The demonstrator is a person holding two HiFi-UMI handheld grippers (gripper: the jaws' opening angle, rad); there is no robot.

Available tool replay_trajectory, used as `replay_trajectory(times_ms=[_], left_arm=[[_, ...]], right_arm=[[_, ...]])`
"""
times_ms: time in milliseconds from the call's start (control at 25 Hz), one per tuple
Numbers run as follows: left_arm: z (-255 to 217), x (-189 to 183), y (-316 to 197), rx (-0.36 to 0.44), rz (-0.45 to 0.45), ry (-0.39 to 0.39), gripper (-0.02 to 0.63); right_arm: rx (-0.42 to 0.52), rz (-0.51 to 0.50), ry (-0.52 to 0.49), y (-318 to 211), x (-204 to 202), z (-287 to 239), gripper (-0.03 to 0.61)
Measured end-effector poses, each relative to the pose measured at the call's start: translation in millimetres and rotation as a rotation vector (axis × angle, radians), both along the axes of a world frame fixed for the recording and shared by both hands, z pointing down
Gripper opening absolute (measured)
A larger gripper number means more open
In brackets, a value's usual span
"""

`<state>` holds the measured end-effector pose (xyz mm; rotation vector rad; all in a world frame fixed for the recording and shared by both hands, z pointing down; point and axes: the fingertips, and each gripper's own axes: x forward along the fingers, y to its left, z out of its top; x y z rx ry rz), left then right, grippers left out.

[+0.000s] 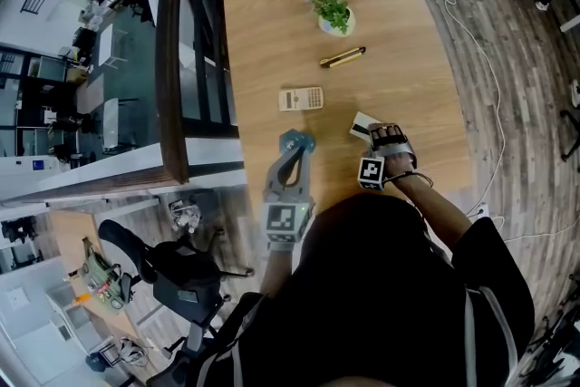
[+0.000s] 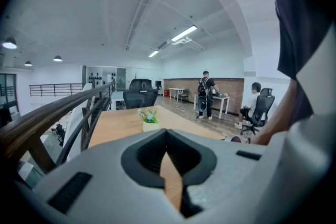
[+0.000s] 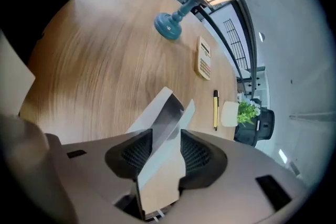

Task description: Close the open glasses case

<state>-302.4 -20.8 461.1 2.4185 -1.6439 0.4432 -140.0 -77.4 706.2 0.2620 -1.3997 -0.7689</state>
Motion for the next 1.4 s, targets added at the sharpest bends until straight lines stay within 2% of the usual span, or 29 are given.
replay_trajectory(times_ms=[80, 160, 280, 400, 560, 600, 640, 880, 960, 1040, 1120, 1240, 1320, 1400], left_arm=[[1, -3, 1, -0.001, -0.003, -0.008, -0.002], [1, -6, 0, -0.012, -0.019, 0.002, -0.002], [6, -8, 2, -0.014, -0.016, -0.002, -0.002], [7, -7, 2, -0.004, -0.014, 0.008, -0.002], [5, -4, 1, -0.02, -0.025, 0.021, -0.002], [5, -4, 1, -0.021, -0.027, 0.025, -0.002], [7, -3, 1, -0.022, -0.026, 0.025, -0.002], [2, 1, -3, -0.018, -0.02, 0.031, -0.002], [1, 2, -4, -0.012, -0.017, 0.029, -0.002], [4, 0, -4, -0.004, -0.004, 0.005, -0.002], [6, -3, -4, -0.002, 0.006, -0.019, -0.002], [2, -9, -9, 0.011, -0.008, -0.025, -0.002], [-2, -13, -12, 0.024, -0.02, -0.026, -0.002], [-7, -16, -16, 0.039, -0.031, -0.03, -0.002]], right_arm=[[0.013, -0.038, 0.006, 10, -5, 3, 0.168], [-0.015, -0.053, -0.014, 21, -10, 13, 0.173], [-0.088, -0.015, -0.07, 31, -15, 24, 0.164], [-0.224, 0.107, -0.221, 32, -20, 29, 0.126], [-0.451, 0.429, -0.529, 17, -20, 20, 0.066], [-0.485, 0.496, -0.587, 12, -18, 19, 0.024], [-0.499, 0.531, -0.614, 9, -18, 18, 0.016], [-0.406, 0.467, -0.482, 9, -20, 19, 0.015], [-0.422, 0.48, -0.496, 9, -20, 20, 0.015], [-0.456, 0.494, -0.557, 9, -19, 14, 0.015], [-0.483, 0.503, -0.687, 7, -20, -6, 0.015], [-0.471, 0.533, -1.021, -4, -19, -71, 0.015], [-0.41, 0.52, -1.257, -13, -10, -130, 0.015], [-0.291, 0.456, -1.437, -17, 7, -191, 0.013]])
